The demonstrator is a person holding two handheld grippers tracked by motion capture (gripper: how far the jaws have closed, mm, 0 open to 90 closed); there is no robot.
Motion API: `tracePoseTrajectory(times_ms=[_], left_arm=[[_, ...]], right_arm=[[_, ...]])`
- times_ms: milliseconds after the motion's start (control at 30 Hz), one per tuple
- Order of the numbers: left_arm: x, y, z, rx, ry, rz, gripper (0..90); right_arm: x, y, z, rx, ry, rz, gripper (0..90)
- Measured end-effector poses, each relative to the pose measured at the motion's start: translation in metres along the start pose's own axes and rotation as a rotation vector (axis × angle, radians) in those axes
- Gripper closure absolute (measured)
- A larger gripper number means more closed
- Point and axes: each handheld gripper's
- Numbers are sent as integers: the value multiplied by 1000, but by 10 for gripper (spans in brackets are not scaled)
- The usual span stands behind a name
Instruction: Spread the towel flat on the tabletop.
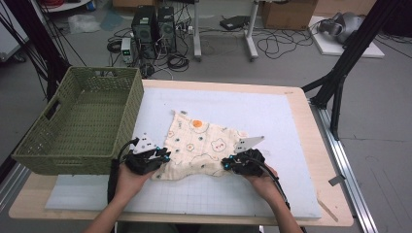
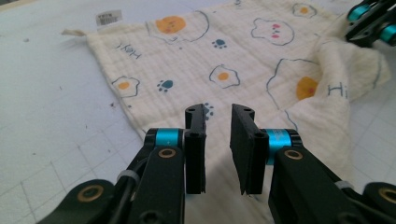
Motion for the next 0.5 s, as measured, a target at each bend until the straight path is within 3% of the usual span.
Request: tracePoseTrajectory(times_ms=[167,233,367,500], left_arm=[[3,-7,-8,9,-10,-61,691],[4,-8,-11,-5,8,-76,681],[5,-3,-18,-55,19,-101,662],[5,4,-24,-108,29,-113,674]], right_arm=[[4,-2,-2,5,19,2,847],[3,-4,-2,14,26,6,819],[-1,-14,-2,64,11,13,752],[-9,-27,-8,109,-9,22,741]])
Point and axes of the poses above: each handheld gripper's, and its own axes: y roughly forward along the jaws, z roughly out of its top, x roughly to its right
